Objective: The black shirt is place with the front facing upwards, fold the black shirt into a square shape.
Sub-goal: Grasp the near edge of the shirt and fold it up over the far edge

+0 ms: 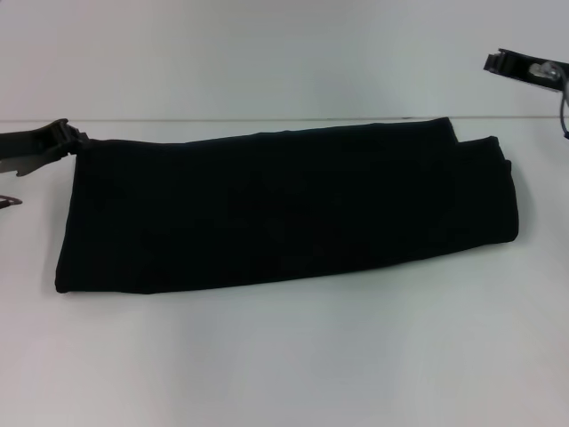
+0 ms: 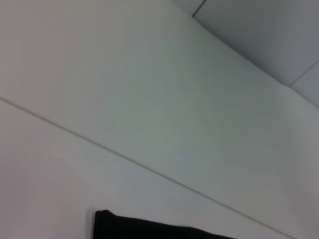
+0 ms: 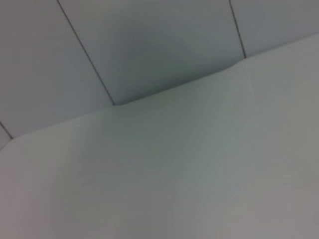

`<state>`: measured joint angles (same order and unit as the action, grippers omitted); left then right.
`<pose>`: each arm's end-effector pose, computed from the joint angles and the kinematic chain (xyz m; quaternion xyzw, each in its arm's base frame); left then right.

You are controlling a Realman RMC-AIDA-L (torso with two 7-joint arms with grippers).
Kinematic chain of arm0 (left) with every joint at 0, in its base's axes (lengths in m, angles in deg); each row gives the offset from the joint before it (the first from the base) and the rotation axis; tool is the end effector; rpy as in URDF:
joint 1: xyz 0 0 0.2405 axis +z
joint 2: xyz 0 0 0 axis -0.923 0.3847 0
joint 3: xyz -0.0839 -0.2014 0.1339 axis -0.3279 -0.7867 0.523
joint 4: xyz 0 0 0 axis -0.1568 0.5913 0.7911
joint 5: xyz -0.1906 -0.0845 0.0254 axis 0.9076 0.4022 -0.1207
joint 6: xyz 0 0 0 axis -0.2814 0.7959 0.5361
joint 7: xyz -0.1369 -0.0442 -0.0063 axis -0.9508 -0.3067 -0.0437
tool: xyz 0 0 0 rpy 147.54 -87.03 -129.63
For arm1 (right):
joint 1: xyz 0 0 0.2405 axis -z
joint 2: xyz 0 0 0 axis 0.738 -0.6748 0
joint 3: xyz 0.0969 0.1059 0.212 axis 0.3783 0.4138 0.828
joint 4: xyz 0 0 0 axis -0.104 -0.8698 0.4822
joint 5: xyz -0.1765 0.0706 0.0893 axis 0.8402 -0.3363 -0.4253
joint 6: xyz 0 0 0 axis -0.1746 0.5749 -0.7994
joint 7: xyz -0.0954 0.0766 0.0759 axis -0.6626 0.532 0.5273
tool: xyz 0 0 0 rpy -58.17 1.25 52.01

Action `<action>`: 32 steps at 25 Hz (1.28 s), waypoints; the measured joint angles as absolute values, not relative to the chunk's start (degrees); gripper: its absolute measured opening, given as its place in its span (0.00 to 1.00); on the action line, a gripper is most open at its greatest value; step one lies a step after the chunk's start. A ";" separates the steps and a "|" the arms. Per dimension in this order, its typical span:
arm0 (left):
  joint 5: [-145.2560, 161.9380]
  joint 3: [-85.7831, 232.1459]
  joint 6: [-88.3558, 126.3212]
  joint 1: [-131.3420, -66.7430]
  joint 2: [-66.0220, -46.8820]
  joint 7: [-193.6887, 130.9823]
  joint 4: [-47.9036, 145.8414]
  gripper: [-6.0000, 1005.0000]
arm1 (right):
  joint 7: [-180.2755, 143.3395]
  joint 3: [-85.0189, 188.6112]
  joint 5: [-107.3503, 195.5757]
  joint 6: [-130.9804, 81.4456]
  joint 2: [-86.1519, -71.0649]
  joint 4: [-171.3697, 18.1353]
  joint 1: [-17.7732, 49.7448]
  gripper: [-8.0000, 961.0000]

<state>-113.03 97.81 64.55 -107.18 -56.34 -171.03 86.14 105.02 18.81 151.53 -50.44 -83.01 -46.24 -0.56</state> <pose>-0.3091 0.4325 0.0752 -0.6573 -0.6250 -0.2258 0.3554 0.2390 0.4885 0.0486 -0.7168 0.4957 0.2364 0.4296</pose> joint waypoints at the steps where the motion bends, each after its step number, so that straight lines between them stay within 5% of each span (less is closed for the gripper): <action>1: -113.03 97.85 64.24 -107.27 -56.38 -171.05 86.16 0.07 | 105.01 17.91 151.55 -48.95 -83.24 -46.46 -0.96 0.02; 9: -113.25 98.22 63.13 -107.56 -56.77 -170.86 86.17 0.07 | 108.31 14.15 151.84 -52.71 -82.85 -46.90 -0.98 0.02; 15: -113.13 98.22 63.50 -107.31 -56.72 -170.69 86.32 0.07 | 119.61 14.65 151.90 -70.75 -76.44 -44.35 1.88 0.02; 17: -113.31 98.24 63.58 -107.31 -56.76 -170.57 86.45 0.07 | 121.56 16.02 151.59 -76.41 -74.95 -42.28 3.40 0.18; 25: -113.10 98.99 63.81 -107.27 -57.02 -169.59 86.70 0.07 | 130.00 21.68 153.50 -86.88 -69.63 -39.51 7.34 0.45; 32: -112.98 101.80 63.96 -107.57 -57.16 -169.54 87.16 0.07 | 137.88 21.28 165.83 -86.21 -70.24 -40.98 2.13 0.51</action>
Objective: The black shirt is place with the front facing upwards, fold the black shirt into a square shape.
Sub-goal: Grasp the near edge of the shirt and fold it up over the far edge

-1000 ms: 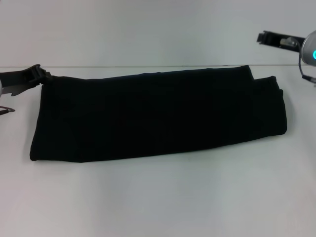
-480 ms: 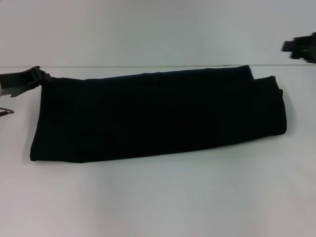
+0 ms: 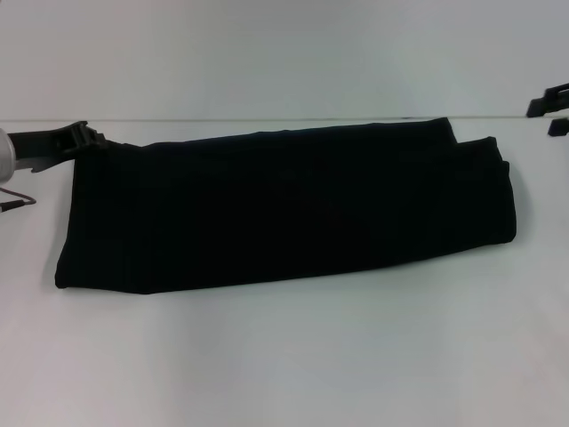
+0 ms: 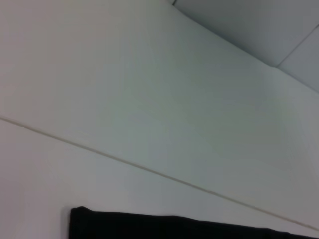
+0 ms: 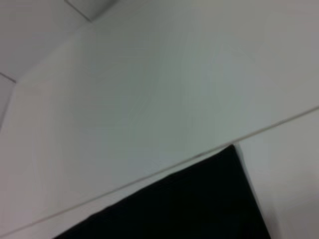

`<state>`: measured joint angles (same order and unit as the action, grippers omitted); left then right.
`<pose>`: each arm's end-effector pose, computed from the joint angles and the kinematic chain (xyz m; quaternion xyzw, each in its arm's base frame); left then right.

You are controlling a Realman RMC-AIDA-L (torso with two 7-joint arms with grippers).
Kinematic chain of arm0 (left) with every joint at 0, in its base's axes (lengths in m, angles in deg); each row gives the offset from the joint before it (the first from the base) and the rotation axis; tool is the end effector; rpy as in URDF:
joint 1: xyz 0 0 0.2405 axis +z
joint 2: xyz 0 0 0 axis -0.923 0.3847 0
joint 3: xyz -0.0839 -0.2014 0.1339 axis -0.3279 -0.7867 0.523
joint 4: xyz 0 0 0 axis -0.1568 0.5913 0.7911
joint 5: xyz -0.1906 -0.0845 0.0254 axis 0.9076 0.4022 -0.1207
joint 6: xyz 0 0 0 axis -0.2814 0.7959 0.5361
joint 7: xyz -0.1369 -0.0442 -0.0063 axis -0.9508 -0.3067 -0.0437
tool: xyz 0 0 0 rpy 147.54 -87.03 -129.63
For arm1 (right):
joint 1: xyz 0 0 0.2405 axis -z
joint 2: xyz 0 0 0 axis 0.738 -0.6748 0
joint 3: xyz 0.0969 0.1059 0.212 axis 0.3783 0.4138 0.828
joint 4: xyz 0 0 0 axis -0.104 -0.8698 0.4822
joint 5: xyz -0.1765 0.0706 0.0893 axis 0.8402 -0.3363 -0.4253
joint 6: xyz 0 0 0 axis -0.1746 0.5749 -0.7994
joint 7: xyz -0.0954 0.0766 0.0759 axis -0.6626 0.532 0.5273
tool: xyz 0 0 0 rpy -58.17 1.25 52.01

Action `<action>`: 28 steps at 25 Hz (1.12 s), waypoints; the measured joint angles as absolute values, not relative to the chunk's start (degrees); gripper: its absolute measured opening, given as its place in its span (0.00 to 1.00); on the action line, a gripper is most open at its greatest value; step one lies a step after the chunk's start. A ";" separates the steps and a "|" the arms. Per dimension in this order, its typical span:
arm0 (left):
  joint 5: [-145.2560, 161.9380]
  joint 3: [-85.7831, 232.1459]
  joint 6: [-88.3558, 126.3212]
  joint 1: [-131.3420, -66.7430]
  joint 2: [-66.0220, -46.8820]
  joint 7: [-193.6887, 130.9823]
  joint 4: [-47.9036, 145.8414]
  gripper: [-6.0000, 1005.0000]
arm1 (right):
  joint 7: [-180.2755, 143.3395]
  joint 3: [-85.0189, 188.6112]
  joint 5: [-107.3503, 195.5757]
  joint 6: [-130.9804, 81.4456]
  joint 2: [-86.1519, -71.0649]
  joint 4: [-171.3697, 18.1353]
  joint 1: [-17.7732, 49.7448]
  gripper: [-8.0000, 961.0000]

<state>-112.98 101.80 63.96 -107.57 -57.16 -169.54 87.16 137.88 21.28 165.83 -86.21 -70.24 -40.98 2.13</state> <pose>-0.2971 0.4365 0.0651 -0.6889 -0.5984 -0.2035 0.3547 0.2634 0.4499 0.1229 -0.6703 0.6701 0.1728 0.2681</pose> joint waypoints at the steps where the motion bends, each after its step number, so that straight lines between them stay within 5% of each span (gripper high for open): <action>1: -112.98 102.09 64.04 -107.60 -57.20 -169.53 87.18 0.07 | 138.66 21.26 167.20 -85.77 -70.48 -41.65 1.34 0.52; 12: -113.06 103.13 64.28 -107.47 -58.14 -169.55 88.10 0.07 | 141.58 20.29 169.74 -77.26 -70.49 -51.60 -2.65 0.53; 28: -112.99 103.48 63.87 -107.26 -58.96 -169.55 89.48 0.07 | 140.86 19.42 169.33 -63.40 -73.66 -57.25 -4.37 0.53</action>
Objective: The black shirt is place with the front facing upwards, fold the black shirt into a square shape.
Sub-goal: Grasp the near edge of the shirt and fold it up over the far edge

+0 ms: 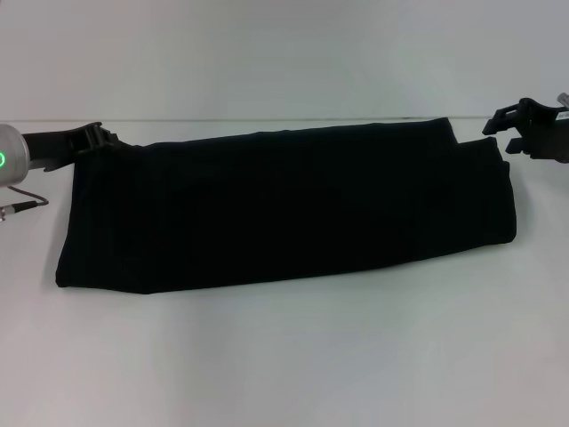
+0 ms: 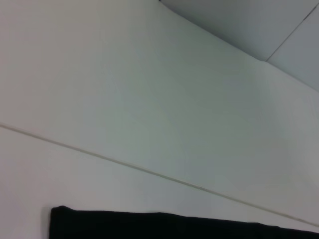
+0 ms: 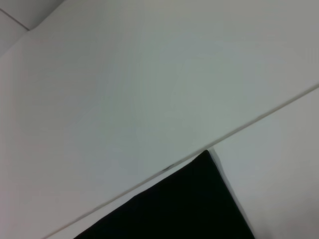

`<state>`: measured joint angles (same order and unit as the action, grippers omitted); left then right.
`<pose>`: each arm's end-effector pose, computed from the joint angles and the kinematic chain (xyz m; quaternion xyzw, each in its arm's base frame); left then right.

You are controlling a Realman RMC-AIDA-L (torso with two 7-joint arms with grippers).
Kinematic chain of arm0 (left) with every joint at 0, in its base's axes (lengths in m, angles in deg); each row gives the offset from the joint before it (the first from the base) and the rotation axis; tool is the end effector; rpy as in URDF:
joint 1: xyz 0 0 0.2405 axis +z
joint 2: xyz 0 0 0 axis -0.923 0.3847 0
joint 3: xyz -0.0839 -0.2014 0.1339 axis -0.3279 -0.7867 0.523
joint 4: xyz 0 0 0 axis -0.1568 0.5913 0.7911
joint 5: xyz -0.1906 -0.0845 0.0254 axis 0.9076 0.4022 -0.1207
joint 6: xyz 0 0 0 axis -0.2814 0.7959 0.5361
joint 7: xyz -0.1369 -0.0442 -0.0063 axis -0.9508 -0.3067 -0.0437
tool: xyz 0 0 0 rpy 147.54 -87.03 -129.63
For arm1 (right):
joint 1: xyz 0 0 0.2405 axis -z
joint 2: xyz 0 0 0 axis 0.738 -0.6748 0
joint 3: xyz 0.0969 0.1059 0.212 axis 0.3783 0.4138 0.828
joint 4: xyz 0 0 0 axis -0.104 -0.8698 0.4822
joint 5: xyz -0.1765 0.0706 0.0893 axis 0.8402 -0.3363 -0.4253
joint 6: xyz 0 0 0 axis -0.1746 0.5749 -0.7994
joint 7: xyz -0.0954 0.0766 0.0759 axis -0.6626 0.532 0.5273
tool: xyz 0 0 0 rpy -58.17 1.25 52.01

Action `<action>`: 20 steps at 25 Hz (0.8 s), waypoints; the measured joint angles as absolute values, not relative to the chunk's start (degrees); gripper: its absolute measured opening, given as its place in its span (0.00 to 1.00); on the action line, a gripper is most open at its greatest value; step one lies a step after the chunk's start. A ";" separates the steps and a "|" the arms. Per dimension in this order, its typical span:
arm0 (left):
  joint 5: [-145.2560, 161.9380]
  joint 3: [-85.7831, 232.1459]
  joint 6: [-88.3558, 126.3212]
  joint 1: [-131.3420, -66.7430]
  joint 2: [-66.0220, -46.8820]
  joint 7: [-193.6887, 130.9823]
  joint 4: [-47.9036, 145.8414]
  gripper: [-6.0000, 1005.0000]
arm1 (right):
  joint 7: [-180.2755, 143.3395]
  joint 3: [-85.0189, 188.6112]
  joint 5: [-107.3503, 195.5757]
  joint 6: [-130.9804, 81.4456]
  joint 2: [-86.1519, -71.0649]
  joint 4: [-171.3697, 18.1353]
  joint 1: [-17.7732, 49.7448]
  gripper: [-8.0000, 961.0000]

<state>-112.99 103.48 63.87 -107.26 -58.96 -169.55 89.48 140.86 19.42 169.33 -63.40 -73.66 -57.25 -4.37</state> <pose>-0.2879 0.4359 0.0562 -0.7001 -0.5876 -0.2012 0.3522 0.2694 0.4762 0.0575 -0.6167 0.6965 0.1714 0.3243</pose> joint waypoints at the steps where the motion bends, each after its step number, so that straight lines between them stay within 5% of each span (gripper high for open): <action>1: -112.99 103.40 63.82 -107.24 -58.96 -169.55 89.48 0.07 | 140.86 19.42 169.40 -62.97 -73.77 -57.47 -4.52 0.52; 14: -112.87 103.16 63.54 -107.24 -59.33 -169.55 90.32 0.07 | 139.12 18.74 168.79 -59.19 -74.98 -60.28 -5.91 0.52; 20: -112.84 103.20 63.49 -107.23 -59.53 -169.55 90.58 0.08 | 138.73 18.75 168.39 -59.11 -75.08 -60.40 -5.98 0.32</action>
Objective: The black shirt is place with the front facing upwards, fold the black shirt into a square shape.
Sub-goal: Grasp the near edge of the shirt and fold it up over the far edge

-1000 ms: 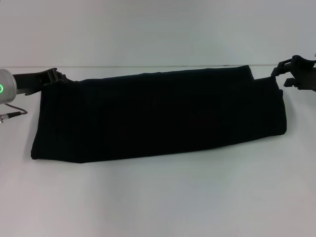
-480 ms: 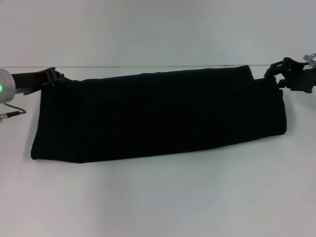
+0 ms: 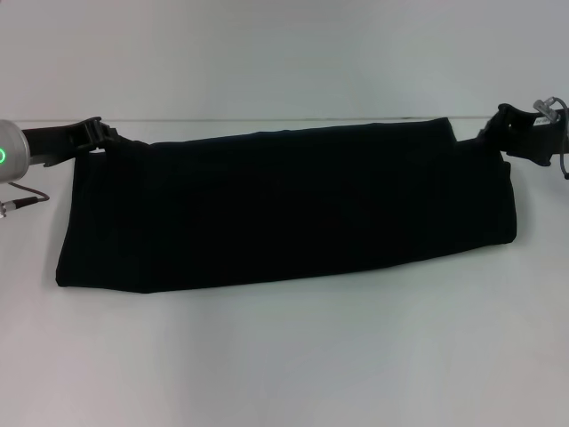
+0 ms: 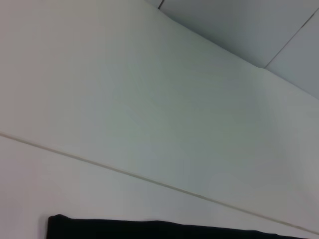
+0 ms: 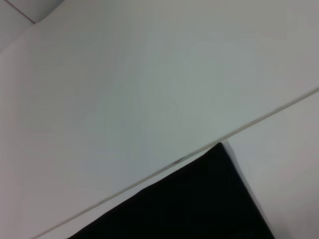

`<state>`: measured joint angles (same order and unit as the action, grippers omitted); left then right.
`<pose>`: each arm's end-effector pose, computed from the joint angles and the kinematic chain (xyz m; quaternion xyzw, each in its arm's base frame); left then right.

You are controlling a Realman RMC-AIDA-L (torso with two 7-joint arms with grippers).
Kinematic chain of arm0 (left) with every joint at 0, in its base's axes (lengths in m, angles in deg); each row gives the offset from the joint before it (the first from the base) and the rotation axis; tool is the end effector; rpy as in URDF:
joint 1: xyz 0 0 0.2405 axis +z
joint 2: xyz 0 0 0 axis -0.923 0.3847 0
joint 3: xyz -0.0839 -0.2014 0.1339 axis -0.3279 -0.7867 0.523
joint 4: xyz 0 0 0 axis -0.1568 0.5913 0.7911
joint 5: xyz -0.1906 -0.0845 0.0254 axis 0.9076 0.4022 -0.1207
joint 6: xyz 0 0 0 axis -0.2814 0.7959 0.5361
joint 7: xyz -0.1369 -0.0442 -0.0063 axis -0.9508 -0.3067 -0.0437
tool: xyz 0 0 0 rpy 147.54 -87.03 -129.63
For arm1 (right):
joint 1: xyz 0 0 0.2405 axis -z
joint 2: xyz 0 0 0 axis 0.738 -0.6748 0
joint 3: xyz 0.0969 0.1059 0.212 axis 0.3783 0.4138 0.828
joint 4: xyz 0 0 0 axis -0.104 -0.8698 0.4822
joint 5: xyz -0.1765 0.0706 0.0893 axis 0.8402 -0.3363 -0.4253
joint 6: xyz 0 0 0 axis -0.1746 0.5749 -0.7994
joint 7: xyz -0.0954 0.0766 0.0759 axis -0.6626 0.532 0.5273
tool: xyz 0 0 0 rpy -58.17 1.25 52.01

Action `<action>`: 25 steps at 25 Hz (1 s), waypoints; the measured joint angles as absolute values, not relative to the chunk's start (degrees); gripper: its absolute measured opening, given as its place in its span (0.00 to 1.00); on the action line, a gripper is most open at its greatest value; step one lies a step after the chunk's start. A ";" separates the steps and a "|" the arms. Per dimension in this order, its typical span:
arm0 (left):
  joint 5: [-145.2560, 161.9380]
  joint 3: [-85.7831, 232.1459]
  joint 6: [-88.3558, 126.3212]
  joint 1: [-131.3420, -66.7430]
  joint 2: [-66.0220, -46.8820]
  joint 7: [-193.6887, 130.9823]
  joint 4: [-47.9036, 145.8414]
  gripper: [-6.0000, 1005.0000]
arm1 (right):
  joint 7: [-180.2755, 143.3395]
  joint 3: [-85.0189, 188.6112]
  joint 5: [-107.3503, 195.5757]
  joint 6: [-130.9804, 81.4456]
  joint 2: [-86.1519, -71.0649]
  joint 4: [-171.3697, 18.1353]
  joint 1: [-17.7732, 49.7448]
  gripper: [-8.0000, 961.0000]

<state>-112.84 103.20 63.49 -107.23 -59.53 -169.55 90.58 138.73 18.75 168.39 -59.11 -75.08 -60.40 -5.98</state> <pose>-0.2851 0.4372 0.0577 -0.6984 -0.5841 -0.2079 0.3576 0.2628 0.4788 0.0373 -0.6253 0.6875 0.1694 0.3280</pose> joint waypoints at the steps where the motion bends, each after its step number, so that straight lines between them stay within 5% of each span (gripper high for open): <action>1: -112.83 103.17 63.49 -107.21 -59.54 -169.55 90.62 0.08 | 138.73 18.85 168.40 -59.21 -75.03 -60.40 -5.86 0.29; 11: -112.82 103.17 63.94 -107.17 -59.67 -169.67 91.39 0.08 | 136.14 19.27 167.66 -59.28 -75.99 -55.46 -3.84 0.05; 20: -113.04 103.15 63.43 -106.80 -59.64 -169.15 95.01 0.08 | 121.70 19.12 163.78 -53.97 -81.18 -48.28 -1.94 0.03; 25: -112.97 103.36 59.41 -105.84 -61.67 -166.02 98.27 0.08 | 116.00 18.74 160.94 -46.71 -82.59 -48.83 -1.53 0.03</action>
<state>-112.97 103.36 59.41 -105.84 -61.67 -166.02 98.27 116.00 18.74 160.94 -46.71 -82.59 -48.83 -1.53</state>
